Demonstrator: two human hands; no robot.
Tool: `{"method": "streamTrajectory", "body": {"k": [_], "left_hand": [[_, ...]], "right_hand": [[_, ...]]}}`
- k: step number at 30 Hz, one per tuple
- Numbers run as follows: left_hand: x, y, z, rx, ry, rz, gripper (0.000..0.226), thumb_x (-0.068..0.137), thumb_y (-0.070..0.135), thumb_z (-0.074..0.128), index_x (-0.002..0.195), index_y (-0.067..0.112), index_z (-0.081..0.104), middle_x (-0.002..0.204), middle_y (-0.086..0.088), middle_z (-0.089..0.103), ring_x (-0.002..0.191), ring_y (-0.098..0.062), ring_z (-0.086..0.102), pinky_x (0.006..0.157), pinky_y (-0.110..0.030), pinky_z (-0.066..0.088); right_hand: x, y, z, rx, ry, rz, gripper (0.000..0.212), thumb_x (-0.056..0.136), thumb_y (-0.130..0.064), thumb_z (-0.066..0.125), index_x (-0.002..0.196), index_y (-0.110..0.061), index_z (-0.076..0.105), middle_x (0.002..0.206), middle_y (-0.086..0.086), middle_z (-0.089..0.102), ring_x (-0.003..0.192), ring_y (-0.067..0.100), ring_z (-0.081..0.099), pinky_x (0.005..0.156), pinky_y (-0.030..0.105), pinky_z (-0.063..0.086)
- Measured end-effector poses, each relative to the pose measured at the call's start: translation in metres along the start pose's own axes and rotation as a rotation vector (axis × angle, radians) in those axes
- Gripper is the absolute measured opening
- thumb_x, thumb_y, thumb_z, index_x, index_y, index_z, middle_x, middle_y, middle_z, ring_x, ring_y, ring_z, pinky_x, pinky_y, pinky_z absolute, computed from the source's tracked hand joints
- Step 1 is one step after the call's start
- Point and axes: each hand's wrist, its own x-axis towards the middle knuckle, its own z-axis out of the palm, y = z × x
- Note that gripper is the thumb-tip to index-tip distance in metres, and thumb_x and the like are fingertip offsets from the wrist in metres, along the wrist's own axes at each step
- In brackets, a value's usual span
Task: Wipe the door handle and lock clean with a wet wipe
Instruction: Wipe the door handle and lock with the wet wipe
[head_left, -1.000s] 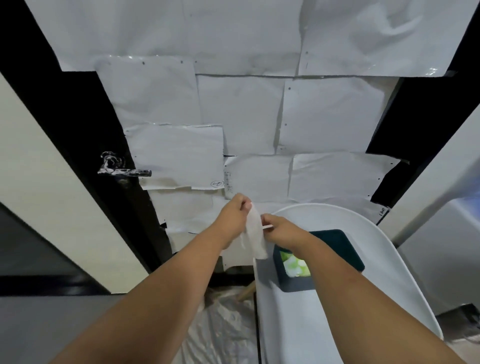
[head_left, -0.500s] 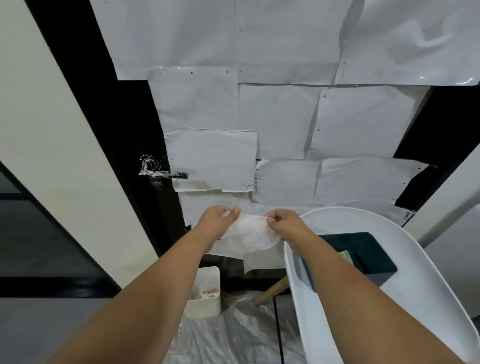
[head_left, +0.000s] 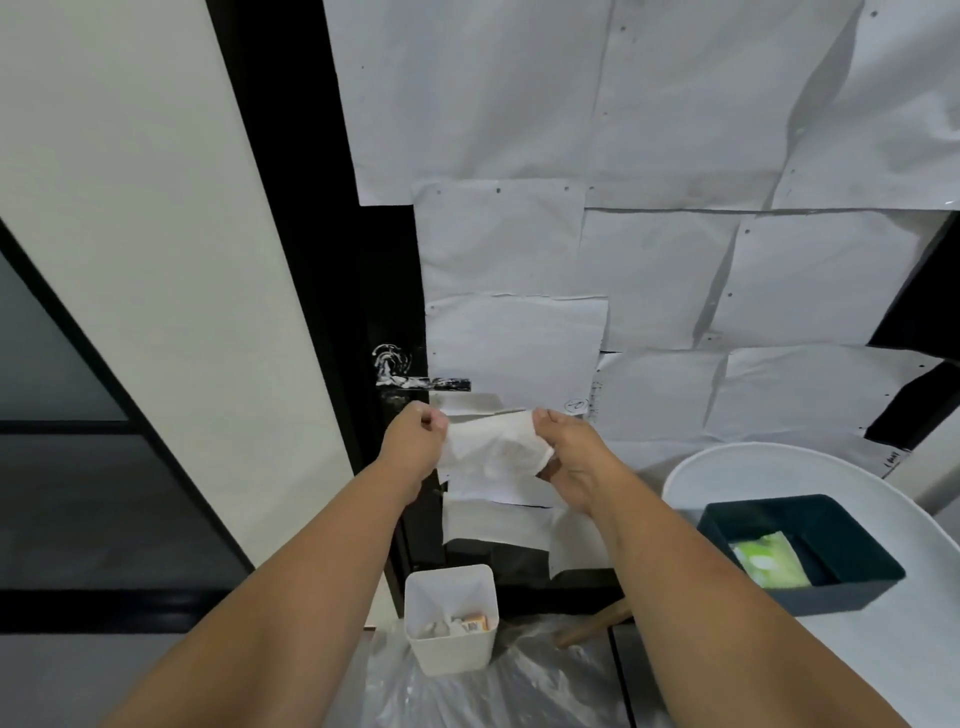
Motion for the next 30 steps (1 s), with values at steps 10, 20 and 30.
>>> {"method": "streamTrajectory", "body": {"k": [10,20,30], "left_hand": [[0.032,-0.009,-0.048,-0.059,-0.031,0.083,0.003,0.091,0.016,0.064,0.093,0.015,0.065,0.085,0.000,0.063,0.081,-0.017,0.060,0.072,-0.031,0.051],[0.063,0.015,-0.080,0.208,0.604,0.246,0.038,0.097,0.022,0.052,0.135,0.014,0.047,0.127,-0.012,0.049,0.111,-0.029,0.053,0.092,-0.044,0.049],[0.095,0.053,-0.101,0.549,0.815,0.358,0.082,0.094,0.028,0.057,0.153,0.009,0.003,0.161,-0.019,0.002,0.147,-0.037,0.008,0.116,-0.056,0.017]], "right_hand": [[0.021,-0.006,0.065,0.386,0.066,-0.009,0.010,0.094,-0.028,0.055,0.099,-0.022,0.061,0.098,0.003,0.066,0.093,0.024,0.061,0.093,0.049,0.044],[0.055,-0.031,0.074,-0.117,0.306,-0.292,0.018,0.094,-0.028,0.049,0.083,-0.020,0.061,0.086,0.006,0.061,0.079,0.025,0.058,0.068,0.038,0.049],[0.089,-0.014,0.079,-0.772,0.230,-0.353,0.024,0.090,-0.020,0.049,0.102,-0.009,0.068,0.097,0.009,0.066,0.087,0.026,0.061,0.083,0.044,0.050]]}}
